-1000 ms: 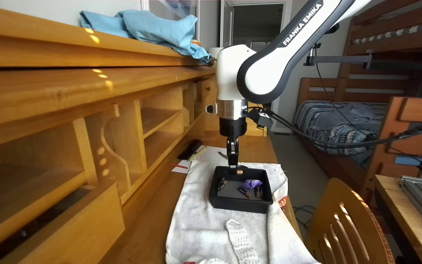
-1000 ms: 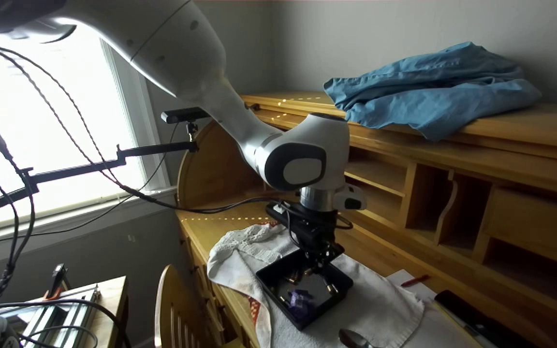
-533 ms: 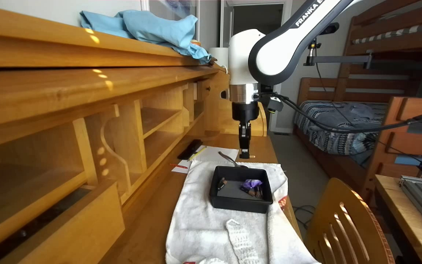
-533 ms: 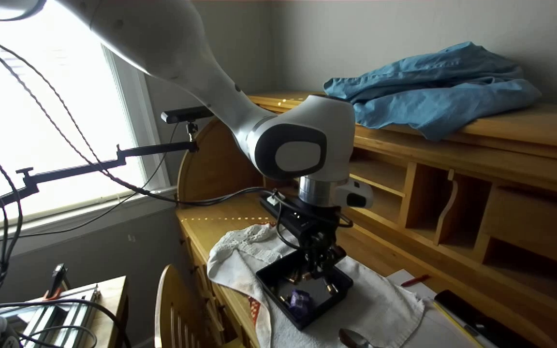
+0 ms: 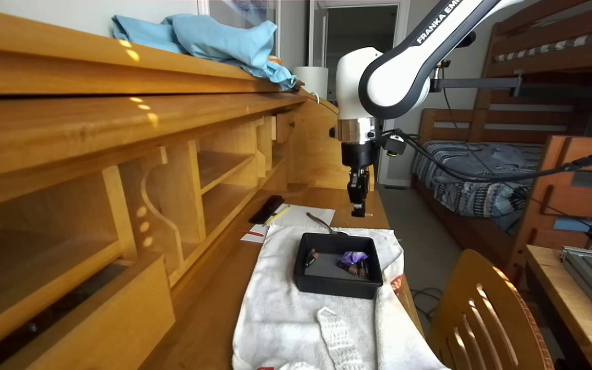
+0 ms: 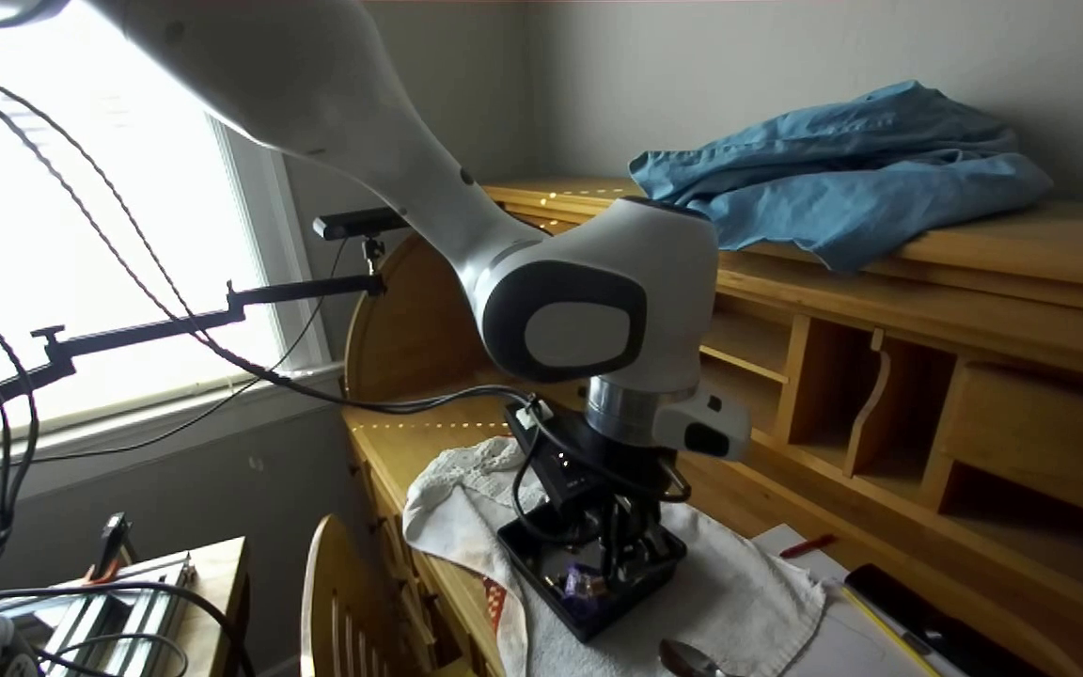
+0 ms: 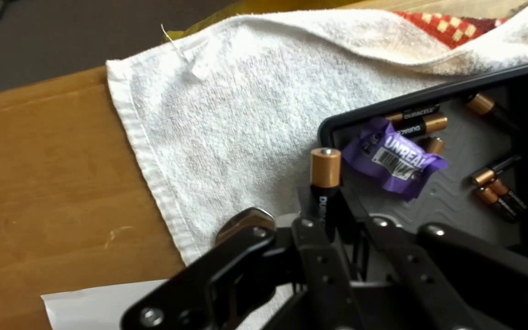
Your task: Remove one brown and one purple object from the box
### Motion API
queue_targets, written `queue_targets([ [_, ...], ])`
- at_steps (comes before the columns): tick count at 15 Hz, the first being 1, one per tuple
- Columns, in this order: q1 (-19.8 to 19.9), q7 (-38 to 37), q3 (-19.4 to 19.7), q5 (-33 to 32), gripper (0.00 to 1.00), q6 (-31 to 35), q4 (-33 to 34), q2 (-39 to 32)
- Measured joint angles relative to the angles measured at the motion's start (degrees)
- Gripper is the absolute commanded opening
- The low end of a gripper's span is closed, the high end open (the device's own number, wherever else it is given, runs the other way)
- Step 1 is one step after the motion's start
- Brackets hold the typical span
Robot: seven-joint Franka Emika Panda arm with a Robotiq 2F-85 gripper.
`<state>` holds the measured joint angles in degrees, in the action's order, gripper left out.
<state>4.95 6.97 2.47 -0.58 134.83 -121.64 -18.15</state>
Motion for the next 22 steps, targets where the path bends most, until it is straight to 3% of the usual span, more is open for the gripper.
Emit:
queue_targets([
  [14, 1.71, -4.23, 1.59, 2.92, 0.04, 3.39, -3.28, -2.48],
  [22, 1.64, -8.26, 2.01, 2.92, 0.04, 9.79, -5.95, -4.0],
])
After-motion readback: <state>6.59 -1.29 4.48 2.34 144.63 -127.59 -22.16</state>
